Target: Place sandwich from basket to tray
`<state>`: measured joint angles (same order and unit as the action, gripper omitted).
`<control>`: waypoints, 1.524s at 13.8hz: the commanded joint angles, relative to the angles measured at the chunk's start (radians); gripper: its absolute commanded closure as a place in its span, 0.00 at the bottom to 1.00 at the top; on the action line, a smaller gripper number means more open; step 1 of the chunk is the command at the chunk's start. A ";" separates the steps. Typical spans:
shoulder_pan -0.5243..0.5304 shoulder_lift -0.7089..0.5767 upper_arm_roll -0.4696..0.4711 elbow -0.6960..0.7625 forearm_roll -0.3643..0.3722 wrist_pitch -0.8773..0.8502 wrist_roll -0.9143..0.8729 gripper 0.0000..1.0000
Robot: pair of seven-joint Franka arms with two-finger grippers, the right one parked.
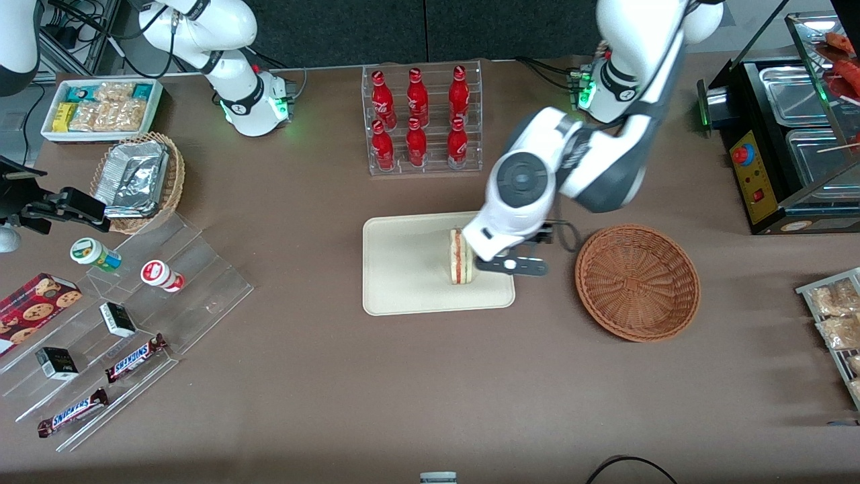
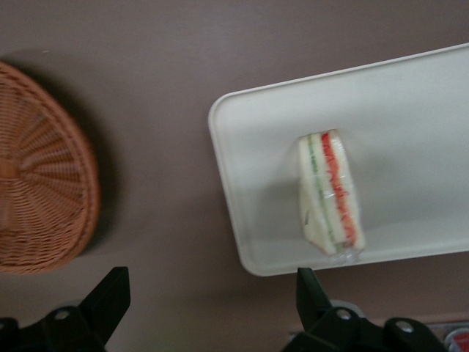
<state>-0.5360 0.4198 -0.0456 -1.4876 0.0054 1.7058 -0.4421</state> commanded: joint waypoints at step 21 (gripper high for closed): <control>0.645 -0.366 -0.221 -0.054 -0.018 -0.425 0.210 0.00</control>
<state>0.0622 0.1113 -0.2525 -1.5108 -0.0007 1.3113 -0.2892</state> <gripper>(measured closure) 0.000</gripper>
